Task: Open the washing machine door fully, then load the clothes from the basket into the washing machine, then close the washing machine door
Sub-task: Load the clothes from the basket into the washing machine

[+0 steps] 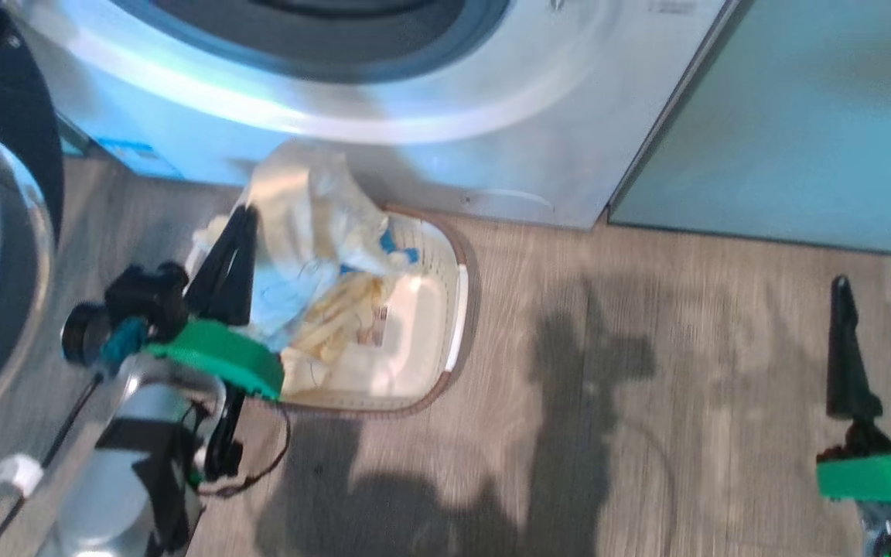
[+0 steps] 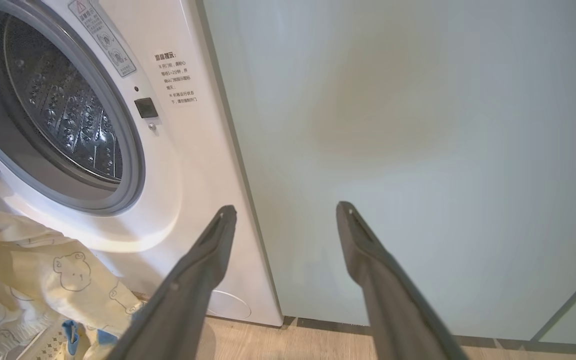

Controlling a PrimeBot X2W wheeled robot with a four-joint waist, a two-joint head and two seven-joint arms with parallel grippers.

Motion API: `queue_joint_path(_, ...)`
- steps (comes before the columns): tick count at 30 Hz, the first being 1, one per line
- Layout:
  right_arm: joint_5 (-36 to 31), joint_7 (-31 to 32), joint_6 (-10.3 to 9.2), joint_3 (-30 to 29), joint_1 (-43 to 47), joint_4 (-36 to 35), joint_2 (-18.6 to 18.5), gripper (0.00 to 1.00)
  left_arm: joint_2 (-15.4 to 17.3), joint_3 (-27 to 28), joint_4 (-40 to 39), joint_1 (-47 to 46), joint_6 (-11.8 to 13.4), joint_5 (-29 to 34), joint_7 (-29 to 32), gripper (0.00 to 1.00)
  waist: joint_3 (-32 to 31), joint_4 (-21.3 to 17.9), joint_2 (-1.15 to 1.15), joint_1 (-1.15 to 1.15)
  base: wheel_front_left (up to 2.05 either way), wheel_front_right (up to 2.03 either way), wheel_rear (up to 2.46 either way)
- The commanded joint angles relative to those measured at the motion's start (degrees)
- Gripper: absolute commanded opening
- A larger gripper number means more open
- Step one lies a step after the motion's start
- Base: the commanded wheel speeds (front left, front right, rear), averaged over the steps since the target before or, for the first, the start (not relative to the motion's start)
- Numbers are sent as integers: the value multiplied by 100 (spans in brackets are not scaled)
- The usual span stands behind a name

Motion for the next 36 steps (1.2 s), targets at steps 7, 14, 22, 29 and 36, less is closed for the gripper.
queue_joint_path(7, -37, -37, -16, 149, 376, 132, -64, 100, 298, 461, -489, 731, 133, 94, -61, 0, -972, -47, -1, 1, 0, 0, 0)
queue_joint_path(14, -72, -37, -16, 178, 702, 220, -64, 100, 361, 491, -698, 1256, 241, 80, -8, 0, -1599, -90, -1, 1, 0, 0, 0)
queue_joint_path(22, -70, -37, -16, 247, 985, 237, -64, 100, 347, 444, -904, 1633, 335, 50, 120, 0, -2001, -190, -1, 1, 0, 0, 0)
queue_joint_path(29, -64, -37, -16, 233, 1161, 265, -64, 100, 344, 381, -1078, 1837, 398, 39, 233, 0, -2116, -248, -1, 1, 0, 0, 0)
queue_joint_path(36, -71, -37, -16, 172, 1121, 293, -64, 100, 367, 366, -1150, 1881, 430, 10, 287, 0, -2125, -263, -1, 1, 0, 0, 0)
